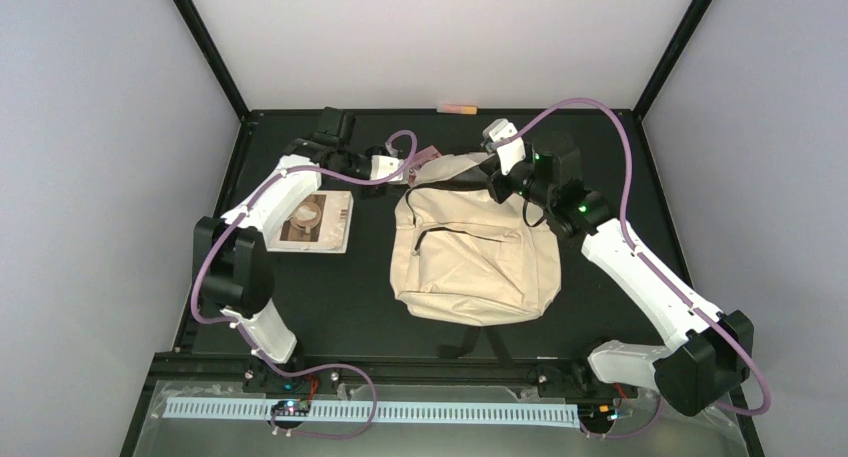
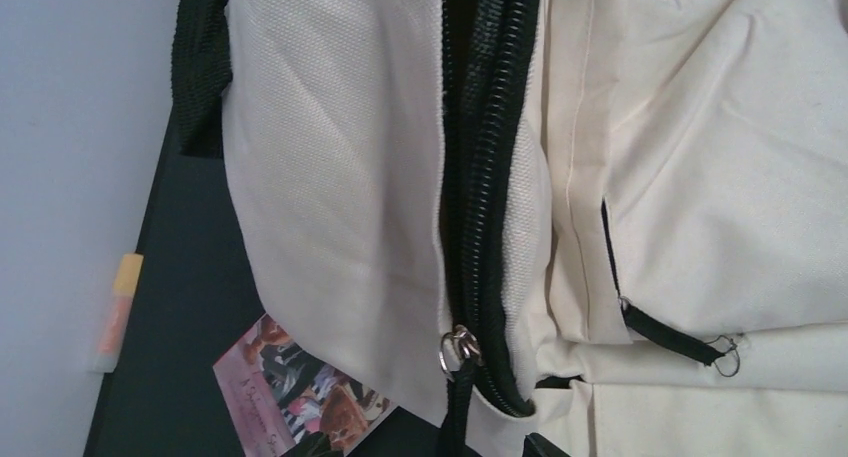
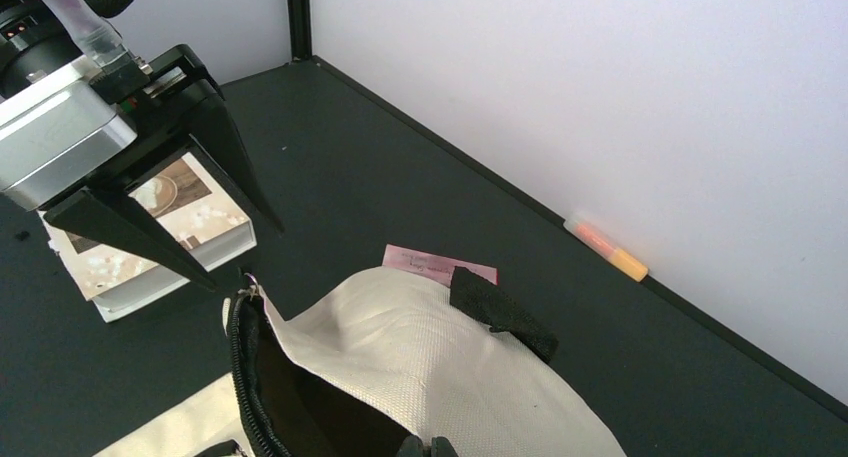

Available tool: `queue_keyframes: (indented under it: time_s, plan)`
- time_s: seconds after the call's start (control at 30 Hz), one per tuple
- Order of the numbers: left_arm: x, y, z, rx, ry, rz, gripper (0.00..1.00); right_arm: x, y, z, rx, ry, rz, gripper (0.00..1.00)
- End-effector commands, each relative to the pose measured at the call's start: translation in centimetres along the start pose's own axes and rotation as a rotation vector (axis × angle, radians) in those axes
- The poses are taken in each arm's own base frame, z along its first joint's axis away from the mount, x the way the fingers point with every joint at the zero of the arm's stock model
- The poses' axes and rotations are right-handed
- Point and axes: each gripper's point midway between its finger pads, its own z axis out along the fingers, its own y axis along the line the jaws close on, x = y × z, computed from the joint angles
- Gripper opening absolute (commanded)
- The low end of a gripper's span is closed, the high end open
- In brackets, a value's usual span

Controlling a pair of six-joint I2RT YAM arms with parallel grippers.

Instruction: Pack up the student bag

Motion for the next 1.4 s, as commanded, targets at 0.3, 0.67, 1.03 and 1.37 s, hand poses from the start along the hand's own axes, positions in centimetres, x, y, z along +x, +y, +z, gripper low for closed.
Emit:
queue_keyframes:
  time_s: [0.3,0.67,1.03,1.37]
  plan:
    - [0.1,0.6,1.7,-0.033,0.021,0.071,0.34,-3.3,0.2,-1.4,0.005,-0.109,-0.032,0.01]
    - [0.7,-0.8,2.5,0.014,0.046,0.092,0.46,-3.0,0.1,-1.2,0.01,-0.105,-0.036,0.01]
    - [0.2,-0.1,1.7,-0.033,0.064,-0.012,0.01,-2.6,-1.2,-1.3,0.085,-0.092,-0.006,0.01]
    - [5.1,-2.3,0.4,-0.107,0.295,-0.225,0.02,-0.7,-7.4,-3.6,0.38,-0.054,0.119,0.01]
